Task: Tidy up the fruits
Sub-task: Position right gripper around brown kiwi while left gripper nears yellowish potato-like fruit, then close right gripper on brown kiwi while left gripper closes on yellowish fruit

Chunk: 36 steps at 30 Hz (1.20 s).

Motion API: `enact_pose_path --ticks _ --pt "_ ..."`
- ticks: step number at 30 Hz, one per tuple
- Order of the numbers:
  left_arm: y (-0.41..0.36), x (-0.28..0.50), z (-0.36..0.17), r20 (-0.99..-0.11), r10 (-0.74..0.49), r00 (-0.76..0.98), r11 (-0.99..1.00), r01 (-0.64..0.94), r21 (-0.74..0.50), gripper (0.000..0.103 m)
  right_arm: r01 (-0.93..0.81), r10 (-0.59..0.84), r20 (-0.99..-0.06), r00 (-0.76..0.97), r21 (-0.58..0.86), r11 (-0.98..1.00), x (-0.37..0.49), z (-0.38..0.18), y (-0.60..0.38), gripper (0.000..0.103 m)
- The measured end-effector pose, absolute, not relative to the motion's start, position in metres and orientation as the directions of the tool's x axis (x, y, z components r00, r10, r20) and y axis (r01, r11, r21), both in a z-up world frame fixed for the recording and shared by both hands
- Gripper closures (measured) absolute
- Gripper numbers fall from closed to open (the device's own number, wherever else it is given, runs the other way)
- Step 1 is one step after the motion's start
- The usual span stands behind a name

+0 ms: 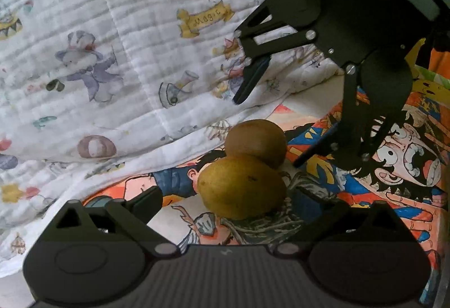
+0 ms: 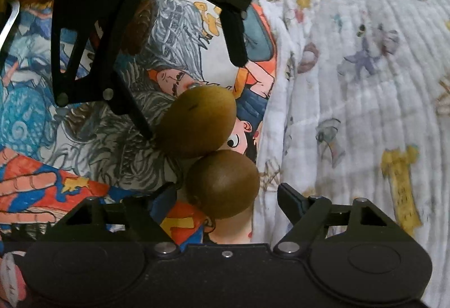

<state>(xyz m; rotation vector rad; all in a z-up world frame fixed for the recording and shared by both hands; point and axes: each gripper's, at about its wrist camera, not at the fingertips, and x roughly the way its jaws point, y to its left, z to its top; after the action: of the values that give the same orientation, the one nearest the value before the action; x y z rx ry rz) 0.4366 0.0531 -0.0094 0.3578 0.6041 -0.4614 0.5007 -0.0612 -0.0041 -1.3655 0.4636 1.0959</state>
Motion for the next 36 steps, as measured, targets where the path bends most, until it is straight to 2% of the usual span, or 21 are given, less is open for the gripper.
enact_pose_path --ticks 5,15,22,29,36 --pt "0.051 0.441 -0.011 -0.62 -0.336 0.709 0.831 0.533 0.16 0.006 -0.806 0.313 -0.826 0.469 -0.545 -0.23 0.5 -0.012 -0.054 0.03" --pt "0.046 0.455 -0.02 -0.643 -0.356 0.678 0.814 0.563 0.142 0.018 -0.771 0.278 -0.836 0.472 -0.545 -0.33 0.502 -0.019 -0.041 0.031" --pt "0.047 0.46 -0.023 -0.647 -0.382 0.659 0.814 0.572 0.102 0.025 -0.761 0.265 -0.845 0.465 -0.534 -0.367 0.504 -0.024 -0.036 0.038" --pt "0.051 0.461 -0.025 -0.641 -0.398 0.656 0.815 0.573 0.08 0.027 -0.76 0.266 -0.847 0.461 -0.531 -0.374 0.505 -0.026 -0.034 0.041" --pt "0.056 0.461 -0.025 -0.641 -0.4 0.655 0.836 0.547 0.038 0.028 -0.741 0.298 -0.809 0.506 -0.585 -0.331 0.494 -0.03 -0.044 0.042"
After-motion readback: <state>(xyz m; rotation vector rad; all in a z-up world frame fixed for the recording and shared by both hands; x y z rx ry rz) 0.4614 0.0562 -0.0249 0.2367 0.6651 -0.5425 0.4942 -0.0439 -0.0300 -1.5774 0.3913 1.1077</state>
